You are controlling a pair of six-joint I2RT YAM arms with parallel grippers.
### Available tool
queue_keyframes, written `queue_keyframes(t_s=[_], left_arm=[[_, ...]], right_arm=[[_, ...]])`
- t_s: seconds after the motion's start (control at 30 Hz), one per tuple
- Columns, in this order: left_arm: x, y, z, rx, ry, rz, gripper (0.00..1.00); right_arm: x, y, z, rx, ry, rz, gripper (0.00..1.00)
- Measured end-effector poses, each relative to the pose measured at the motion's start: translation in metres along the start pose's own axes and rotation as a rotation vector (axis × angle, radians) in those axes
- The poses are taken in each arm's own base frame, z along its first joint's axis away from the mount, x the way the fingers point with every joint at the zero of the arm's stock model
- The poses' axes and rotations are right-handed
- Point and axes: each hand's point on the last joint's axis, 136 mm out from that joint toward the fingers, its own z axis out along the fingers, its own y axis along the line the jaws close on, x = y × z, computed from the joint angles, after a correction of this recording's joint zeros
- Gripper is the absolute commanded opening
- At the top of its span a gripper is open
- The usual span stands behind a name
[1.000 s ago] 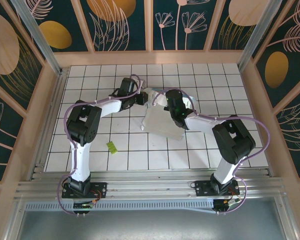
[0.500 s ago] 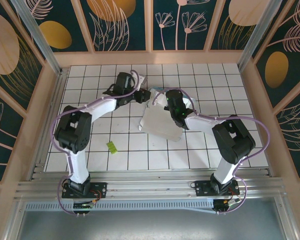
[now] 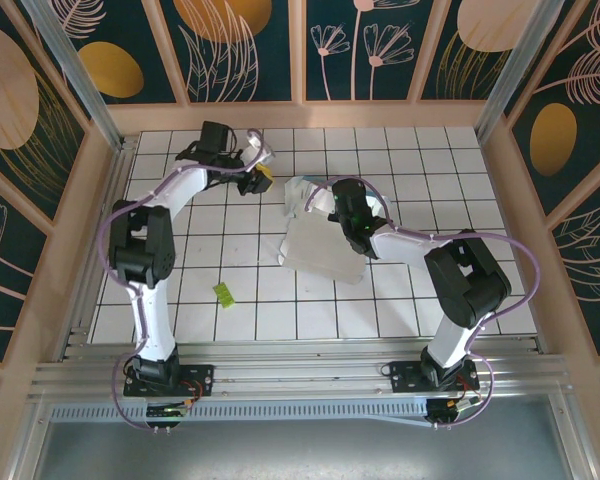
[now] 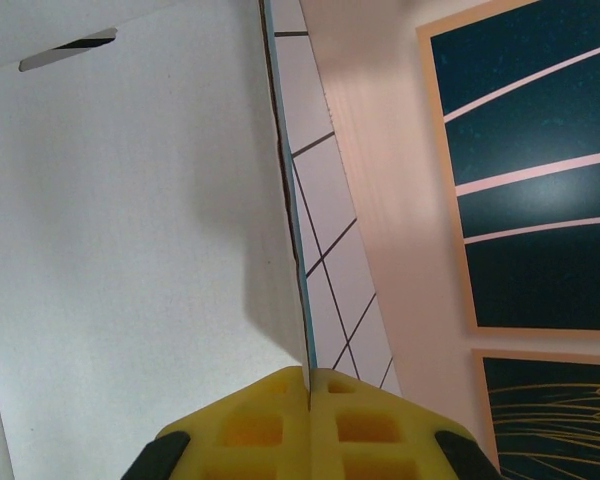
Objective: Fold the paper box
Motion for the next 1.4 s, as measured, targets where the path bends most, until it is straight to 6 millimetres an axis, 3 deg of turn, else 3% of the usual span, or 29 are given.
queue_keyframes(t_s=[0.17,0.3,0.67,1.4], left_arm=[[0.03,-0.009,0.02,0.105,0.084,0.0,0.41],[0.039,-0.014,0.029,0.15,0.078,-0.033,0.42],[0.02,-0.023,0.045,0.162,0.031,-0.018,0.36],[0.002,-0.038,0.073,0.261,0.034,-0.121,0.36]], right_arm=[[-0.001,0.0,0.0,-0.002,-0.004,0.0,0.03],[-0.002,0.001,0.0,-0.007,-0.011,0.0,0.03],[-0.001,0.0,0.001,-0.008,-0.01,0.001,0.03],[0.002,-0.003,0.001,0.001,0.012,0.001,0.03]])
